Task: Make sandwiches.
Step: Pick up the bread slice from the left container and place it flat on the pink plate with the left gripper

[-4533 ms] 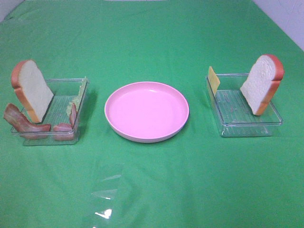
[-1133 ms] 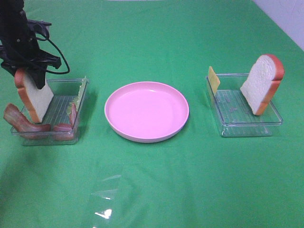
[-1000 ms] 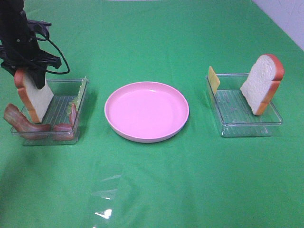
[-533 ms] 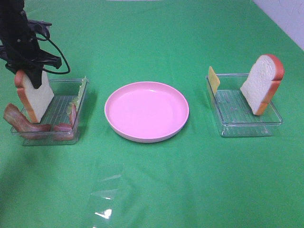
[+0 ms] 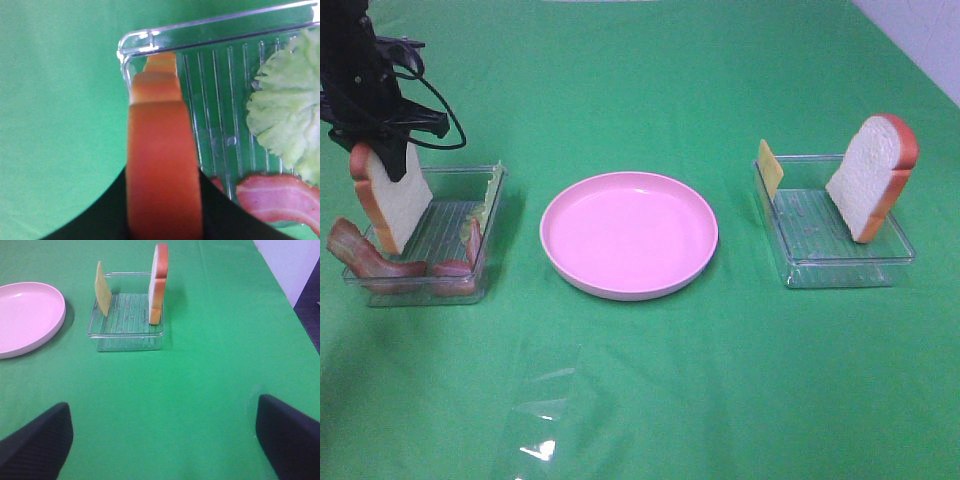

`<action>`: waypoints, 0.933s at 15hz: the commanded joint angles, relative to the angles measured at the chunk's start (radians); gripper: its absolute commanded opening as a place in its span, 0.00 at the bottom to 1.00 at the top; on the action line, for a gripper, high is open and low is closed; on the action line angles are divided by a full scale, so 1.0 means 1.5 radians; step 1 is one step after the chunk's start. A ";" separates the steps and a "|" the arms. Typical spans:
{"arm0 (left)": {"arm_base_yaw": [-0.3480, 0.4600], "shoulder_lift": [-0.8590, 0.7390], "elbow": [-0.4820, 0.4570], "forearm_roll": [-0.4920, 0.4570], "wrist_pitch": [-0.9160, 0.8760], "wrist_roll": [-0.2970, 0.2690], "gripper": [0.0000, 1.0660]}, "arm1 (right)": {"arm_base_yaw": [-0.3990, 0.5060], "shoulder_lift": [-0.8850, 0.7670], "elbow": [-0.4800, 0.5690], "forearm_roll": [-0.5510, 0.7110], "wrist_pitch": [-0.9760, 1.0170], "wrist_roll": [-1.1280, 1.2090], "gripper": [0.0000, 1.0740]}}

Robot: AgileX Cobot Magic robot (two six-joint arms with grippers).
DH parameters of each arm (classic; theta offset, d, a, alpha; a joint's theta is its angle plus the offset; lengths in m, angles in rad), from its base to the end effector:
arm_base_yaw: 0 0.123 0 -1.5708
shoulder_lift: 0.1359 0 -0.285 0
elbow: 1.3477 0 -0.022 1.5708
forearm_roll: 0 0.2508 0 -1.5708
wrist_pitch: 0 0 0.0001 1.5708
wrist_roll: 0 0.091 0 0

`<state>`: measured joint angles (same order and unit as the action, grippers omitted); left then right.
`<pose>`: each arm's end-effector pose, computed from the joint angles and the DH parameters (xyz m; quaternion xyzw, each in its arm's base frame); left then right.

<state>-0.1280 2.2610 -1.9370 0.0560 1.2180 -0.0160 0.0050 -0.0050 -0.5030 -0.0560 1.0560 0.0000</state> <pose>0.4658 -0.0551 0.1884 0.0640 0.9959 0.0225 0.0597 -0.0058 -0.0045 0.2786 -0.0010 0.8496 -0.0267 0.5268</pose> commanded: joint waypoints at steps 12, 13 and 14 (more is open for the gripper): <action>-0.003 -0.203 0.000 -0.099 0.049 -0.004 0.00 | -0.005 -0.015 0.002 0.001 -0.005 0.000 0.89; -0.003 -0.207 0.000 -0.132 0.049 0.004 0.00 | -0.005 -0.015 0.002 0.001 -0.005 0.000 0.89; -0.003 -0.209 0.000 -0.171 0.049 0.011 0.00 | -0.005 -0.015 0.002 0.001 -0.005 0.000 0.89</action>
<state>-0.1280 1.9540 -1.9370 -0.1770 1.2270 -0.0080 0.0050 -0.0050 -0.5030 -0.0560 1.0560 0.0000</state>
